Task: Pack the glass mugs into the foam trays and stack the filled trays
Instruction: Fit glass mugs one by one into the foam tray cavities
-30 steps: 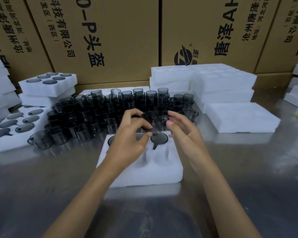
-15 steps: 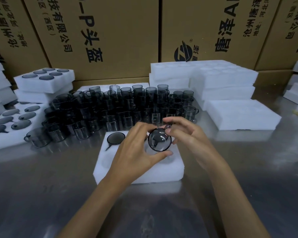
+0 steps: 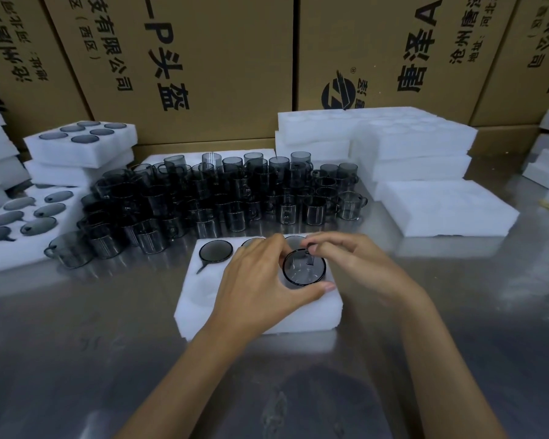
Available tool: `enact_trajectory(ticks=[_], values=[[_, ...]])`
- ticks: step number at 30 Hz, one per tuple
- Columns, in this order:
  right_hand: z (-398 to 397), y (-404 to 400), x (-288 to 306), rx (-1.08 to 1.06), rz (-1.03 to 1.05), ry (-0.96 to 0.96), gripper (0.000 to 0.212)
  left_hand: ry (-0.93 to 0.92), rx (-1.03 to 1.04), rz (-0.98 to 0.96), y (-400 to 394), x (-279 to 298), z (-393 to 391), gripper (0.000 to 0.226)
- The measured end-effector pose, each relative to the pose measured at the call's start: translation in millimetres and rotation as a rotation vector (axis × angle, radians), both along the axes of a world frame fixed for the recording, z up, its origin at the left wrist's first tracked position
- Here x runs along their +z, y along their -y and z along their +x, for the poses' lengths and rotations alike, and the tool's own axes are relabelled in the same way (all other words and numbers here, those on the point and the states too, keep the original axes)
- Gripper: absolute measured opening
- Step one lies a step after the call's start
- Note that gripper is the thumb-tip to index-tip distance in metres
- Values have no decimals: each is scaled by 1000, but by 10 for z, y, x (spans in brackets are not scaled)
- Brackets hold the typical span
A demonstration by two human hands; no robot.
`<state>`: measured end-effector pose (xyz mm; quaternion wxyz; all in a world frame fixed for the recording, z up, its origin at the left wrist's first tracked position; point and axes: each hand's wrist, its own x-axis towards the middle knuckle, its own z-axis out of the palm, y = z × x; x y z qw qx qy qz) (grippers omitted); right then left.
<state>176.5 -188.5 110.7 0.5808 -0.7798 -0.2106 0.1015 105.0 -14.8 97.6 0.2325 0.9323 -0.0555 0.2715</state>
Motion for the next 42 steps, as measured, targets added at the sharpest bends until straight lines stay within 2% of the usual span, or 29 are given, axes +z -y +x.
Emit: enact_trajectory(ticks=[3,6,10,14,18,23,27,30,33,38,40,42], values=[[20,24,-10,1,-23,-32,18,-24,-13,-19,-7,-10,3,61],[35,35,-22,-43,-69,-25,30,-19,-18,0,-6,-10,11,59],[35,39,-29,-17,-22,-89,36,-44,-23,21,-9,-5,22,61],[43,70,-32,15,-15,-110,39,-52,-81,-15,0,25,7,51],[55,91,-55,12,-3,-113,42,-96,-97,-1,-8,17,4,59],[86,109,-107,15,28,-134,47,-99,-91,86,-78,40,12,62],[94,131,-127,46,59,-155,51,-102,-144,80,-222,48,-6,60],[107,172,-145,94,45,-175,60,-134,-182,53,-236,43,3,52],[105,177,-189,120,116,-256,74,-168,-181,21,-247,30,23,50],[131,164,-248,172,134,-315,93,-243,-173,66,-258,-8,30,45],[156,154,-269,184,150,-314,83,-268,-165,89,-268,0,43,46],[174,136,-298,197,165,-292,64,-298,-160,103,-283,14,55,48]])
